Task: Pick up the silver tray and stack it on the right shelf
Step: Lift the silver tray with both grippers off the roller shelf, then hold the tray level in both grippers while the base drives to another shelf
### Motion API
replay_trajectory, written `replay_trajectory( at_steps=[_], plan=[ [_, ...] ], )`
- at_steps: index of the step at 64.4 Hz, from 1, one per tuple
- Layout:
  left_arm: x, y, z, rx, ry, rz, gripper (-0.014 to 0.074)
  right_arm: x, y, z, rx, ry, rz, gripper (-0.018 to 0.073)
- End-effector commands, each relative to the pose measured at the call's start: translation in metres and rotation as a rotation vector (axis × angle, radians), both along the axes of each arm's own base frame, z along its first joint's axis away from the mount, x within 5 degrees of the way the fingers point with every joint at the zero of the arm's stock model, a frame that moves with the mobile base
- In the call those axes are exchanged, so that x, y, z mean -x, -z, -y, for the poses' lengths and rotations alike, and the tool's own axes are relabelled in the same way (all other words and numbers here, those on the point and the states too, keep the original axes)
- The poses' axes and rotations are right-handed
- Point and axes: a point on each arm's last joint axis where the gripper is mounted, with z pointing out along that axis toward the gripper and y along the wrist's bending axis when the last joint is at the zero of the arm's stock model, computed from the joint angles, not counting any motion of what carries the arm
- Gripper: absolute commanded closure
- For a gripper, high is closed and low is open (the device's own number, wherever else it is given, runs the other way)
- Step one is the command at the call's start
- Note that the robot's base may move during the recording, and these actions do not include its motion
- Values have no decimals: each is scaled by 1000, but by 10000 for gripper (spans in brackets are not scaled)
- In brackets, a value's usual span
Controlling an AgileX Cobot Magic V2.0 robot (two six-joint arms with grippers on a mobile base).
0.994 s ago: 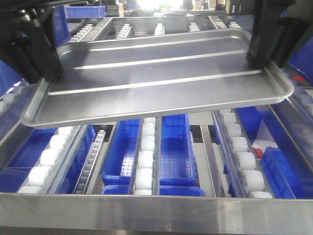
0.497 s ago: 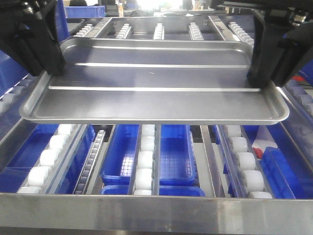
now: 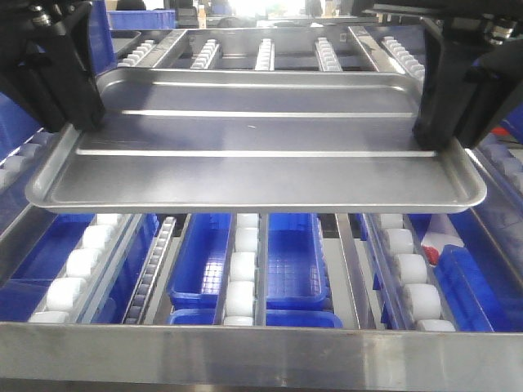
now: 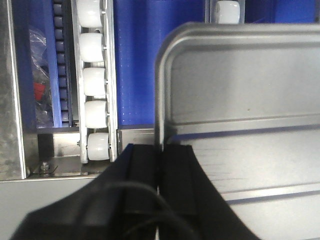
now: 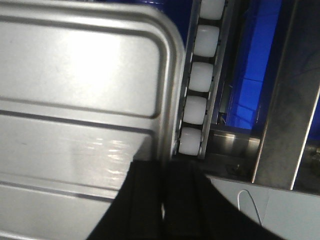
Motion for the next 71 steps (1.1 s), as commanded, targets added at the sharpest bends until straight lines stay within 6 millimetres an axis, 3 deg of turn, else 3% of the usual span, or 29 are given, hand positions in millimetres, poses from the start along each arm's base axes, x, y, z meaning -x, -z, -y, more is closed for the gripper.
replay_trajectory(
  at_steps=[1,71],
  plan=[
    [2,-20,-1,40,15,74,689,1,-18,4,-16,-17,81,502],
    [2,-20,-1,40,15,74,689,1,-18,4,-16,-16,81,502]
  ],
)
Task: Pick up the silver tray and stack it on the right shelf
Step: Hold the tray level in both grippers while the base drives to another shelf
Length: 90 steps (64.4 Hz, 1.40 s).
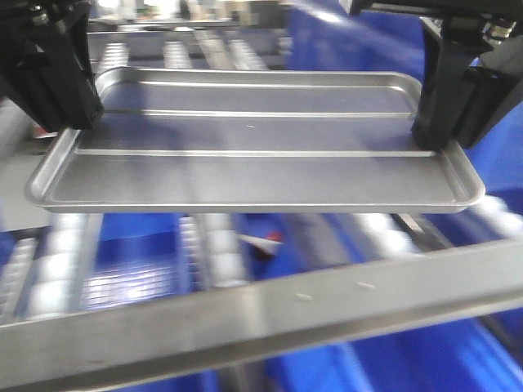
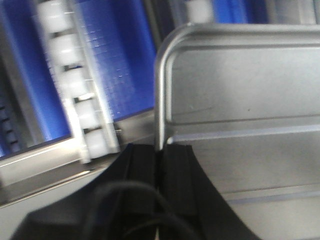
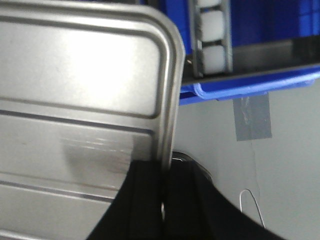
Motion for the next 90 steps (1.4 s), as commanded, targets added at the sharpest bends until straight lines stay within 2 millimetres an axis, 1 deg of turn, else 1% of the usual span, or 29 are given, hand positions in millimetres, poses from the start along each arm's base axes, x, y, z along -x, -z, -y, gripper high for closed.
replay_trajectory(
  at_steps=[1,90],
  plan=[
    [2,-20,-1,40,16,76,689,1,-18,4,-14,-16,81,502],
    [2,-20,-1,40,16,76,689,1,-18,4,-14,-16,81,502]
  ],
)
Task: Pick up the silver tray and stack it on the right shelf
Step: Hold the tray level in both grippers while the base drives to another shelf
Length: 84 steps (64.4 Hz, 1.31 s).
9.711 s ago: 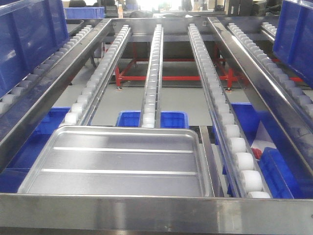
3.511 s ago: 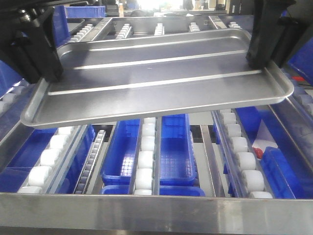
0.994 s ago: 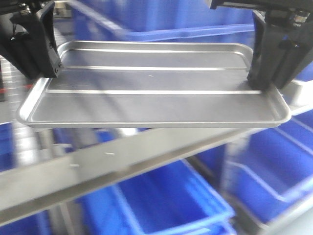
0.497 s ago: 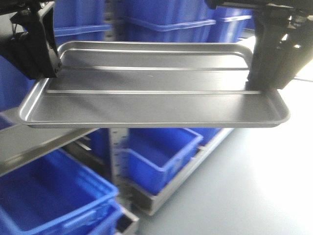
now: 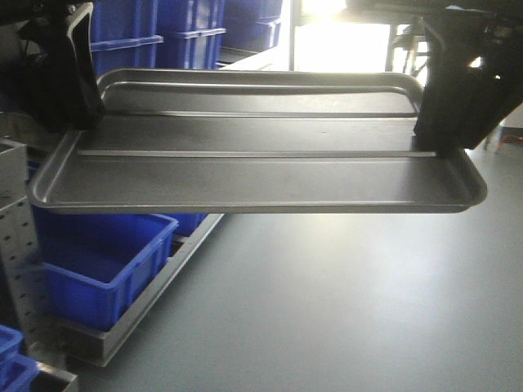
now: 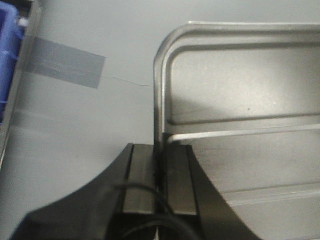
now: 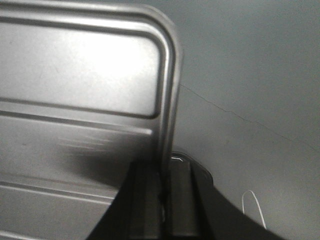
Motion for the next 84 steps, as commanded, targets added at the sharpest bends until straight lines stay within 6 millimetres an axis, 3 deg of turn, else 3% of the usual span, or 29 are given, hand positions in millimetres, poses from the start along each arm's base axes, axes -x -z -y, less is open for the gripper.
replay_trajectory(
  at_steps=[1,84],
  plan=[
    [2,-20,-1,40,16,77,689,1,-18,4,-15,-16,84,502],
    [2,-20,-1,41,16,76,689,1,-18,4,-15,-16,84,502]
  ],
)
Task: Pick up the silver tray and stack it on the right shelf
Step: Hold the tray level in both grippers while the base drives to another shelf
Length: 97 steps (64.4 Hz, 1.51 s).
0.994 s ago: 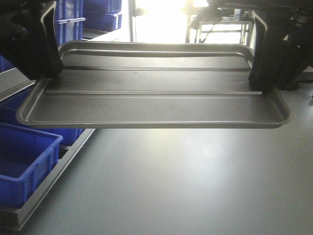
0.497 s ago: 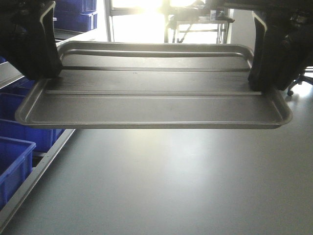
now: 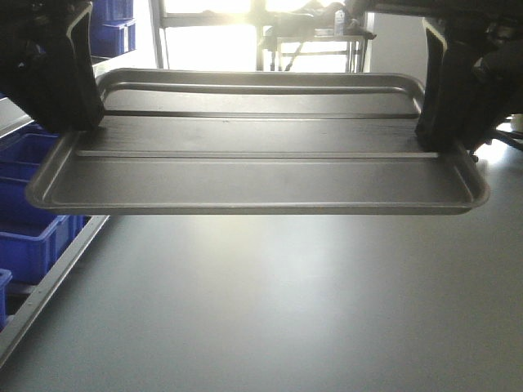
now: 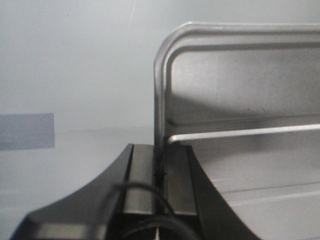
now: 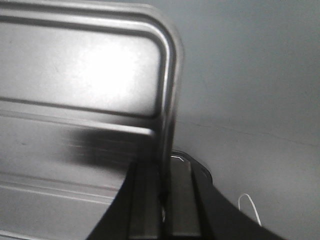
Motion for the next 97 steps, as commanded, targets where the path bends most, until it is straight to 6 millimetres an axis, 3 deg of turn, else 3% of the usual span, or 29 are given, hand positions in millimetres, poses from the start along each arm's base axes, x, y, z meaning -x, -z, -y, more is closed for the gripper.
replay_trajectory(
  at_steps=[1,97],
  plan=[
    [2,-20,-1,39,17,80,689,0,-17,3,-18,-17,87,502],
    [2,-20,-1,41,17,81,689,0,-17,4,-19,-16,88,502]
  ],
)
